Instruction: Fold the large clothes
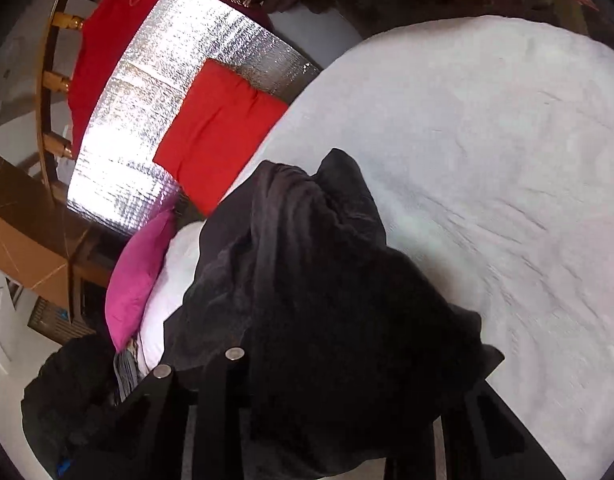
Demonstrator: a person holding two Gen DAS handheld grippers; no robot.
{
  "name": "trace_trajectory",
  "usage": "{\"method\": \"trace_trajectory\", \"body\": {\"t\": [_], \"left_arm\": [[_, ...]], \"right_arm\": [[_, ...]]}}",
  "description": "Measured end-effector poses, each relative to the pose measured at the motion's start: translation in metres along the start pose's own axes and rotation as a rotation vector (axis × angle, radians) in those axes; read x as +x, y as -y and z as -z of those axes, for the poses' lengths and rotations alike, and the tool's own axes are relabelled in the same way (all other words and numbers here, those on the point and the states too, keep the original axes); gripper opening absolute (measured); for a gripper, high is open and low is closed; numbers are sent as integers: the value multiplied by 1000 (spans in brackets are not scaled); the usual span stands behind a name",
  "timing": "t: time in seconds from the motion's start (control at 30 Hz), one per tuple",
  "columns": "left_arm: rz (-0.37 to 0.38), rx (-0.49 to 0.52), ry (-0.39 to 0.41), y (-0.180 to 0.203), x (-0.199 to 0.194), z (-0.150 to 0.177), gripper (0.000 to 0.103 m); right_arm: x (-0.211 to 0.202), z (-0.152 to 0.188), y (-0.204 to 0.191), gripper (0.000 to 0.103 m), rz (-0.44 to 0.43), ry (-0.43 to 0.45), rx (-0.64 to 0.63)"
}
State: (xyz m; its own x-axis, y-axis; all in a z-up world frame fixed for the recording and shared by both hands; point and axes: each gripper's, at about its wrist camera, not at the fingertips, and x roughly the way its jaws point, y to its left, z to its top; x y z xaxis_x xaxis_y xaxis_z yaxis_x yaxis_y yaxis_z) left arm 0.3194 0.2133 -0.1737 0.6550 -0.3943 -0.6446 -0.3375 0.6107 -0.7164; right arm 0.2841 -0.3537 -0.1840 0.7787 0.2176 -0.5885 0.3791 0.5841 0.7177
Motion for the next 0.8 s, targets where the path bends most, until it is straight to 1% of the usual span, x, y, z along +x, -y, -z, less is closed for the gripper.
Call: {"method": "trace_trajectory", "body": {"t": [0.07,0.17,0.27,0.33,0.37,0.4,0.47,0.5,0.53,0.57,0.6,0.67,0.73,0.77,0.8], "left_arm": [[-12,42,-33,-7,-19,16,37],[-19,83,-66,-18,-41,35,37],[-35,125,-58,-33,-60,63,37],[-46,148,-57,-42,-68,78,40],[-56,141,-69,-49,-71,84,45],[-58,127,-80,-57,-72,88,51],[-60,96,-118,-67,-83,91,57],[-62,87,-133,-70,-92,90,62],[-66,88,-140,-74,-101,91,62],[-66,97,-147,-75,-112,91,62],[-69,119,-153,-74,-125,90,63],[-98,166,-124,-67,-146,85,64],[-126,209,-55,-56,-164,72,73],[-148,239,-16,-43,-167,59,78],[-156,255,2,-35,-166,50,78]], "right_arm": [[-16,2,7,32,12,-29,11],[-49,12,20,33,24,-78,-13],[-76,33,34,33,35,-131,-27],[-87,46,44,33,55,-166,-31],[-91,53,52,33,62,-189,-19],[-94,56,60,35,62,-210,-4],[-99,57,70,45,56,-242,45],[-102,57,73,61,65,-260,75],[-108,57,74,67,85,-277,90],[-113,56,72,67,91,-286,84],[-121,54,69,68,103,-299,50],[-140,50,61,68,164,-306,-52],[-158,43,51,68,193,-292,-134],[-168,37,45,68,211,-262,-179],[-174,30,39,68,222,-227,-212]]}}
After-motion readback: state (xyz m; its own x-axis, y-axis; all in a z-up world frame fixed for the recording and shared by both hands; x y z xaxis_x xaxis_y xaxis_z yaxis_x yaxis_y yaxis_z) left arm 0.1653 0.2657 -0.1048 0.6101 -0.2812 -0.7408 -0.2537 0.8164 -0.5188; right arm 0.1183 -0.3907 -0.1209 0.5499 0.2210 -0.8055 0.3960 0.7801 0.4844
